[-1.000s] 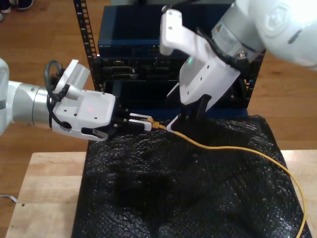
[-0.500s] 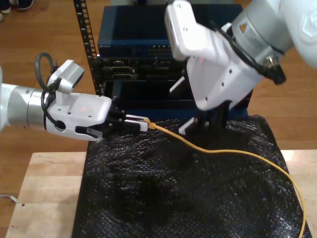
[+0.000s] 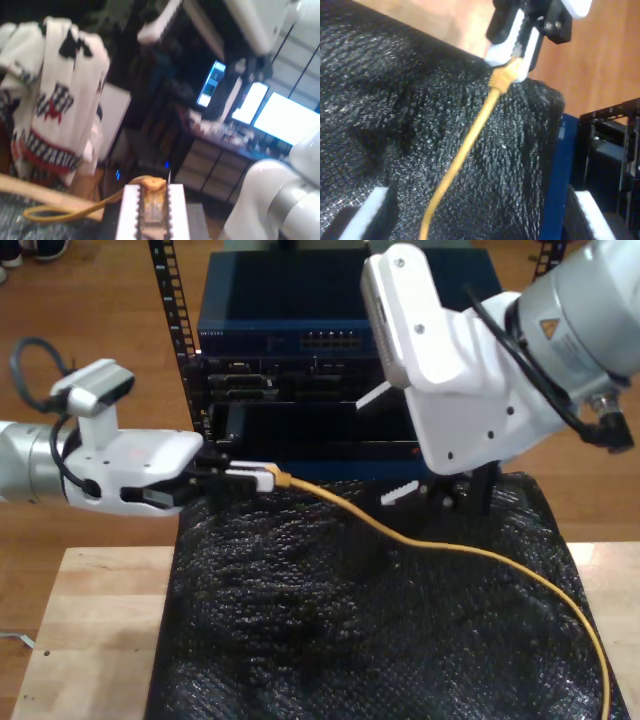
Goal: Grab the cable and plug it in
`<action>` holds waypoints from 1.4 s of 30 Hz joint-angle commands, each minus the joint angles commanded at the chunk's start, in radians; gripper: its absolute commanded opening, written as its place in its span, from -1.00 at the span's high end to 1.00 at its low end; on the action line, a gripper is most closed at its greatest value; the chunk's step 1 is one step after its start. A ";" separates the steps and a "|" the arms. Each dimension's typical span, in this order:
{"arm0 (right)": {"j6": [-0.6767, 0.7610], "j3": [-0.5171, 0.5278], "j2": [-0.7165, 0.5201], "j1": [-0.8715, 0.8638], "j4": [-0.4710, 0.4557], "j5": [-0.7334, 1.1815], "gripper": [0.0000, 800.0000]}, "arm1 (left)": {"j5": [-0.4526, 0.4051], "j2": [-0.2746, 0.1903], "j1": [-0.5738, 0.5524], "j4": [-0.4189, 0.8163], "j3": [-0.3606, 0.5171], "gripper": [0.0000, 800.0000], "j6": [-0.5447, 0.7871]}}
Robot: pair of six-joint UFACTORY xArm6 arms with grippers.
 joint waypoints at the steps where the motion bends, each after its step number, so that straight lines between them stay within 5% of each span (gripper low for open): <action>1: 0.000 0.006 -0.005 0.003 0.000 -0.003 -0.96 | 0.009 0.005 0.000 0.000 0.000 0.97 -0.005; 42: -0.038 0.175 -0.080 0.354 -0.006 -0.445 -0.90 | 0.242 0.117 -0.003 -0.009 -0.011 0.94 -0.081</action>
